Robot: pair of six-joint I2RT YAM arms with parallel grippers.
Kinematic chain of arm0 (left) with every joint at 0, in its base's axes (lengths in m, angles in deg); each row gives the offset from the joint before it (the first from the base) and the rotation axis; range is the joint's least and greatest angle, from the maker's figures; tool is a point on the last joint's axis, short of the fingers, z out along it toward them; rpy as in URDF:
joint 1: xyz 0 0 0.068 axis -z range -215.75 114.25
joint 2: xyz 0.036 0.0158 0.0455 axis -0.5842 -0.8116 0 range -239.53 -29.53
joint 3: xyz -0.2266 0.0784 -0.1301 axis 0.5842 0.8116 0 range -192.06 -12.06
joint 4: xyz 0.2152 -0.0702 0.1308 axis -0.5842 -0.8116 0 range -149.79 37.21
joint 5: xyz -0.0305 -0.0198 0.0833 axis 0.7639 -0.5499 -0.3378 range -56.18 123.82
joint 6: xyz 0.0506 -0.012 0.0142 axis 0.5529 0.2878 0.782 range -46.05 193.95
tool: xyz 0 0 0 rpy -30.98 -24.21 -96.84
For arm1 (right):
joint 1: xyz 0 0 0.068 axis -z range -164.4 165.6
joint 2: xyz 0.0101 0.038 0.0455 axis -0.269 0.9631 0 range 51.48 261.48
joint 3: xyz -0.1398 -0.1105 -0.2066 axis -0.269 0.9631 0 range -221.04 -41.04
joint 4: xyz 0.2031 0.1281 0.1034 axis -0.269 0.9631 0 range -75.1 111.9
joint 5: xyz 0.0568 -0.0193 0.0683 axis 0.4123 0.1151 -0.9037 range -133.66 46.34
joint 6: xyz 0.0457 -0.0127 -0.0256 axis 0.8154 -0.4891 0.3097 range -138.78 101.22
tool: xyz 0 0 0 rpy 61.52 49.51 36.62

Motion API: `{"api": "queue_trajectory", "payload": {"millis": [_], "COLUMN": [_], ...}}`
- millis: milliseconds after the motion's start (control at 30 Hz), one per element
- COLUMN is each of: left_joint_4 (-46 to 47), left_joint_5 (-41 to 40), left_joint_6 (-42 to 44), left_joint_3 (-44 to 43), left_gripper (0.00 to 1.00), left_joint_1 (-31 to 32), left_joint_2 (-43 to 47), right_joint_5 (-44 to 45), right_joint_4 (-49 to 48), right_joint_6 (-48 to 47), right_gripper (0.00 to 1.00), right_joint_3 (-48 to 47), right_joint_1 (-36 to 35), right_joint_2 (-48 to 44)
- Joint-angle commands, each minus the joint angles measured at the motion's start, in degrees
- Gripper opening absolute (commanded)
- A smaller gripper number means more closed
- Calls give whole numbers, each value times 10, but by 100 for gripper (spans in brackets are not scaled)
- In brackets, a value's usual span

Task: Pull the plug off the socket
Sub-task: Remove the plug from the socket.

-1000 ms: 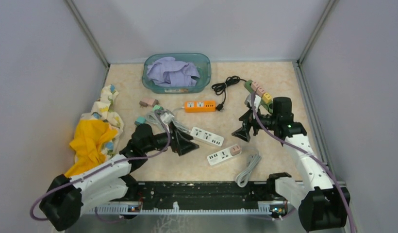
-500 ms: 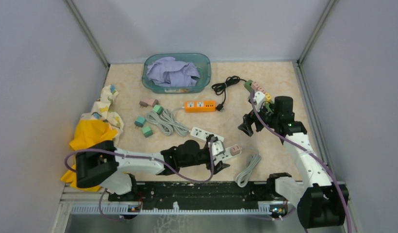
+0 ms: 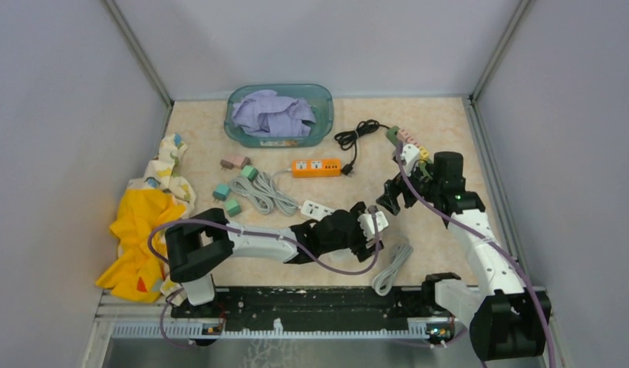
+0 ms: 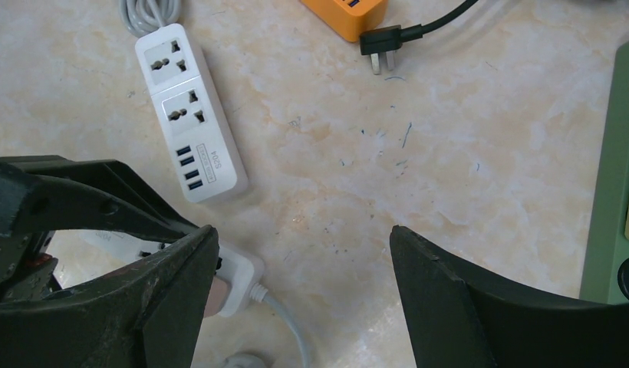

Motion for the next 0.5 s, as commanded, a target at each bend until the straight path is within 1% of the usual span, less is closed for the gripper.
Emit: {"api": "queue_trajectory", "payload": {"millis": [0,167,333,467], "left_joint_4": [-56,-133,-165,-168], "left_joint_5": [-8,-21,-11,5], "left_joint_6": [-20,-28,-31,-30], "left_joint_3": [-42,-94,-117,-121], "left_gripper": [86,72,55,28], "left_joint_1": [0,-6,-8,-10], "left_joint_2": [-31,-55,-63,-59], "right_joint_5": [-9,-10,-9,-10], "right_joint_4": [-25,-25,-25,-25], "right_joint_6": [6,6,6,5], "right_gripper": [82,82,82,82], "right_joint_3": [-18,-17,-17,-16], "right_joint_1": [6,5,6,6], "right_joint_2": [-6,-6,-5,-4]}}
